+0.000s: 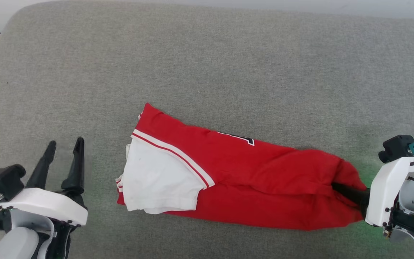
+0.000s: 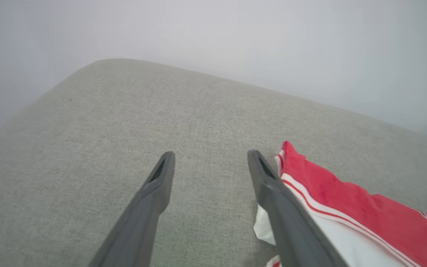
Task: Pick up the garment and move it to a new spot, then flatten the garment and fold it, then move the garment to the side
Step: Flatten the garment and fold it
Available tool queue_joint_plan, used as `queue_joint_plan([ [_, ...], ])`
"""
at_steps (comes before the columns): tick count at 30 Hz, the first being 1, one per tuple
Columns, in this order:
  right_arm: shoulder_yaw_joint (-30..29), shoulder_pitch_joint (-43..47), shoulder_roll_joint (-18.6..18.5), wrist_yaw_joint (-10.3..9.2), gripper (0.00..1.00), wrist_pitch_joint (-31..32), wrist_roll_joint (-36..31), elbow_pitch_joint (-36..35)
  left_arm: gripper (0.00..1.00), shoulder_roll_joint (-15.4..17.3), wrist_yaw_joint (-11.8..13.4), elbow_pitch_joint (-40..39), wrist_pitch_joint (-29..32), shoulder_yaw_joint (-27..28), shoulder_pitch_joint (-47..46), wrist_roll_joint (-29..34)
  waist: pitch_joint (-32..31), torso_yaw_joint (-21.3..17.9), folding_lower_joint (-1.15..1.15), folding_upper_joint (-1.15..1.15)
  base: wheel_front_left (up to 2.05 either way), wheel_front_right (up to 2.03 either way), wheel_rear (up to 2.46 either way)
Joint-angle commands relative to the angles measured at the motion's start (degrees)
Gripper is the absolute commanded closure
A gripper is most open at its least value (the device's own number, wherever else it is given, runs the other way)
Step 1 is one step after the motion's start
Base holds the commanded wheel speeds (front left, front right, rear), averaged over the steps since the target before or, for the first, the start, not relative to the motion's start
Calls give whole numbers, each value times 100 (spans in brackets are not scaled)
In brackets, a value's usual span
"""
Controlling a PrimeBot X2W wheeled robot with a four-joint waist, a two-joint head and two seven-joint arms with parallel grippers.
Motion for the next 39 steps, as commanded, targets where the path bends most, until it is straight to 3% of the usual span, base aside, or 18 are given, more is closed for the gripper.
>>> queue_joint_plan([
  [1,59,-34,0,29,100,-80,94,55,0,-150,-132,12,-32,250,73,263,-15,5,0,0,0,0,0],
  [13,-362,-242,-467,29,100,-492,474,277,0,-1515,-1263,57,-34,2236,849,2076,-137,-236,0,0,0,0,0],
  [20,-771,-415,-893,17,100,-577,479,765,0,-2231,-1822,130,-33,2935,1032,2733,-159,-434,0,0,0,0,0],
  [27,-1131,-752,-1530,17,100,-861,133,1748,0,-2583,-1964,12,-34,3189,909,3160,-114,-610,0,0,0,0,0],
  [34,-1181,-1030,-1711,17,100,-1182,8,2328,0,-2639,-1966,-105,-34,3124,904,3139,-86,-703,0,0,0,0,0],
  [39,-980,-973,-1660,17,100,-1150,246,2019,0,-2628,-1967,-177,-34,3071,929,3205,-101,-758,0,0,0,0,0],
])
